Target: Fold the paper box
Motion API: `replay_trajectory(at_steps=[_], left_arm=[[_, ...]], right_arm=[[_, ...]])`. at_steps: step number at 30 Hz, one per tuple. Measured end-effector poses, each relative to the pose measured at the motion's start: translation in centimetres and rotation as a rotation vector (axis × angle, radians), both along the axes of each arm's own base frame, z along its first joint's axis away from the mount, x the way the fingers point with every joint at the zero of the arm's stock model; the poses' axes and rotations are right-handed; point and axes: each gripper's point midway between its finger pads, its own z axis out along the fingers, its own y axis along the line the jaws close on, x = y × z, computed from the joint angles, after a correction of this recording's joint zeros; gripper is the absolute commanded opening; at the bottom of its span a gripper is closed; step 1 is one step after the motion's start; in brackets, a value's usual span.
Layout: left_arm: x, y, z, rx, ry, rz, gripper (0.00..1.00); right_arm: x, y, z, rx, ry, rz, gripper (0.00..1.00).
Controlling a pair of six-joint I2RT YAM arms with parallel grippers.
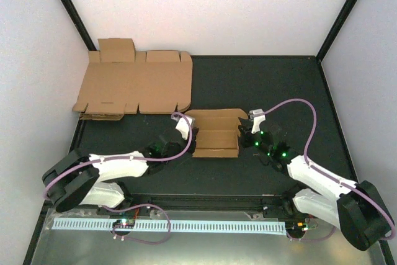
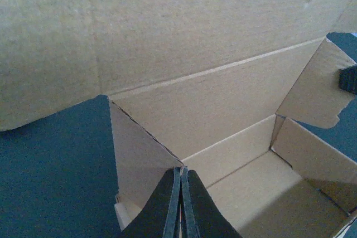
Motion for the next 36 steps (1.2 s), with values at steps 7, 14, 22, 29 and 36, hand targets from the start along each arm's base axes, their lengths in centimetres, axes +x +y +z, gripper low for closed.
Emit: replay_trajectory(at_steps=[7, 14, 22, 29, 36], left_arm=[[0.2, -0.3, -0.4, -0.006, 0.004, 0.003, 0.02], [0.1, -0.3, -0.5, -0.008, 0.009, 0.002, 0.02], [-0.2, 0.0, -0.3, -0.009, 0.015, 0.004, 0.01], [-0.5, 0.3, -0.7, -0.012, 0.016, 0.004, 0.01], [-1.0, 0.4, -0.3, -0.033, 0.017, -0.011, 0.02]], right_arm=[[0.2, -0.2, -0.4, 0.008, -0.011, -0.019, 0.03], [0.8, 0.0, -0.3, 0.005, 0.032, -0.048, 0.03], [0.8, 0.7, -0.2, -0.017, 0.072, -0.12, 0.03], [0.8, 0.9, -0.5, -0.012, 0.029, -0.185, 0.03], [1.2, 1.0, -0.4, -0.013, 0.056, -0.23, 0.06]])
